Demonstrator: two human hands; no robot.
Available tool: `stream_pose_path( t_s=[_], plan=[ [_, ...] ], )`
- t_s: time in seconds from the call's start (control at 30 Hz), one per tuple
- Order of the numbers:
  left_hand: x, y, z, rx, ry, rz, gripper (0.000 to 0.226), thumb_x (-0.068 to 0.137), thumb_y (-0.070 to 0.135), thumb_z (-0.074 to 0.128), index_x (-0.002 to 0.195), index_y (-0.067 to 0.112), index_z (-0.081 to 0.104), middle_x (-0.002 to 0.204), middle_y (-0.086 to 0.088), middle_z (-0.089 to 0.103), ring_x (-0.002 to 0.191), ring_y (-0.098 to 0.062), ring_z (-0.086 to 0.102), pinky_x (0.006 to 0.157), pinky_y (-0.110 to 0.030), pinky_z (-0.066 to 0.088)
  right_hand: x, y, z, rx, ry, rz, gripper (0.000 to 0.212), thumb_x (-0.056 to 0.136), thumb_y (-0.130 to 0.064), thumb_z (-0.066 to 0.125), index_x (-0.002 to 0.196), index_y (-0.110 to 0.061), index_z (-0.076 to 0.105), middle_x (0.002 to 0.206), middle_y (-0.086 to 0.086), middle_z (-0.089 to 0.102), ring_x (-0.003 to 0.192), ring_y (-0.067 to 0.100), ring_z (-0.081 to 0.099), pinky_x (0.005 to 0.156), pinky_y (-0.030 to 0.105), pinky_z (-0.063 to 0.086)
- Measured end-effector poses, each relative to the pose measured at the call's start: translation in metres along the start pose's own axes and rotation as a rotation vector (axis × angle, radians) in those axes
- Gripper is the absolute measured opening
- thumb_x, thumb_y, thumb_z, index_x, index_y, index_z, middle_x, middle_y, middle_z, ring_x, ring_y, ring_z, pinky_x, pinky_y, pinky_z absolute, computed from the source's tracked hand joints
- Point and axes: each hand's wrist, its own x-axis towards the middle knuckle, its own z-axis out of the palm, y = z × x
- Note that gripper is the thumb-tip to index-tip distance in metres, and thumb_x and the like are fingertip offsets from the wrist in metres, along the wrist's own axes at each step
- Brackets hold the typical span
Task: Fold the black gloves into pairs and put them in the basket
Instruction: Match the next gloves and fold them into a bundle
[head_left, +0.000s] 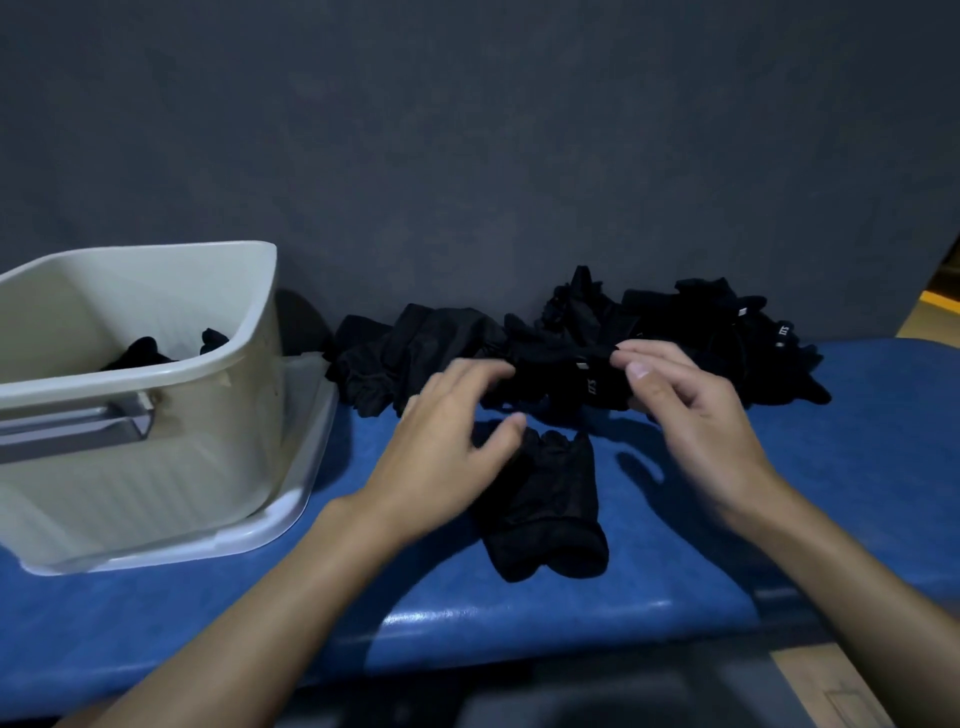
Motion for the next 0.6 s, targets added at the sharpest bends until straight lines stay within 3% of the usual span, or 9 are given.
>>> stream_pose_path(
  t_s=[0.07, 0.13, 0.23, 0.3, 0.37, 0.43, 0.53, 0.6],
  plan=[
    [0.008, -0.001, 0.0, -0.141, 0.081, -0.079, 0.052, 0.094, 0.036, 0.064, 0.141, 0.027, 0.045, 0.133, 0.014, 0.049, 0.121, -0.004, 0.049, 0.103, -0.03, 0.044, -0.001, -0.002, -0.002, 0.074, 0.034, -0.018, 0.015, 0.09, -0.032, 0.059, 0.098, -0.029, 0.072, 0.115, -0.018, 0.065, 0.116, 0.002, 0.058, 0.103, 0.031, 0.045],
    [0.015, 0.0, -0.002, -0.255, 0.103, -0.148, 0.063, 0.092, 0.032, 0.068, 0.148, 0.026, 0.038, 0.141, 0.015, 0.045, 0.125, 0.001, 0.044, 0.103, -0.019, 0.039, -0.003, -0.002, -0.004, 0.128, 0.056, -0.023, 0.026, 0.085, -0.04, 0.07, 0.102, -0.022, 0.075, 0.12, -0.012, 0.065, 0.12, 0.011, 0.058, 0.103, 0.038, 0.046],
    [0.022, -0.001, -0.006, -0.381, 0.088, -0.198, 0.064, 0.089, 0.032, 0.073, 0.146, 0.023, 0.045, 0.14, 0.016, 0.051, 0.128, 0.002, 0.046, 0.108, -0.022, 0.039, -0.004, -0.004, -0.006, 0.219, 0.089, 0.015, 0.037, 0.081, -0.04, 0.07, 0.107, -0.013, 0.074, 0.125, -0.004, 0.064, 0.12, 0.02, 0.06, 0.096, 0.036, 0.053],
    [0.024, -0.001, -0.006, -0.422, 0.073, -0.173, 0.034, 0.089, 0.028, 0.074, 0.121, 0.021, 0.068, 0.12, 0.015, 0.066, 0.115, -0.002, 0.059, 0.106, -0.033, 0.046, -0.004, -0.007, -0.005, 0.251, 0.106, 0.034, 0.037, 0.084, -0.031, 0.073, 0.112, -0.007, 0.071, 0.128, 0.0, 0.063, 0.119, 0.023, 0.061, 0.097, 0.042, 0.053],
    [0.023, 0.005, -0.007, -0.507, 0.11, -0.135, 0.003, 0.089, 0.018, 0.073, 0.089, 0.018, 0.076, 0.095, 0.013, 0.072, 0.096, -0.004, 0.065, 0.096, -0.033, 0.051, -0.005, -0.011, -0.003, 0.277, 0.118, 0.048, 0.038, 0.082, -0.025, 0.068, 0.114, -0.004, 0.069, 0.128, 0.004, 0.063, 0.117, 0.028, 0.062, 0.099, 0.047, 0.051],
    [0.022, 0.012, -0.008, -0.586, 0.161, -0.099, 0.015, 0.091, 0.01, 0.07, 0.078, 0.017, 0.074, 0.081, 0.012, 0.071, 0.081, -0.003, 0.063, 0.08, -0.023, 0.051, -0.005, -0.015, 0.001, 0.301, 0.132, 0.045, 0.034, 0.083, -0.021, 0.065, 0.112, -0.003, 0.069, 0.123, 0.009, 0.066, 0.112, 0.03, 0.065, 0.098, 0.047, 0.051],
    [0.021, 0.023, -0.018, -0.77, 0.129, -0.09, 0.011, 0.091, 0.011, 0.069, 0.089, 0.021, 0.073, 0.082, 0.012, 0.072, 0.081, -0.003, 0.064, 0.075, -0.02, 0.051, -0.004, -0.017, 0.007, 0.335, 0.211, 0.064, 0.02, 0.087, -0.013, 0.067, 0.104, -0.005, 0.073, 0.11, 0.016, 0.071, 0.1, 0.029, 0.069, 0.095, 0.045, 0.054],
    [0.018, 0.026, -0.023, -0.87, -0.035, -0.088, 0.02, 0.086, 0.015, 0.074, 0.106, 0.018, 0.071, 0.095, 0.009, 0.074, 0.091, -0.004, 0.067, 0.08, -0.019, 0.051, -0.004, -0.017, 0.009, 0.35, 0.25, 0.078, 0.014, 0.085, -0.012, 0.069, 0.097, -0.006, 0.074, 0.1, 0.014, 0.075, 0.093, 0.027, 0.071, 0.091, 0.042, 0.056]
  ],
)
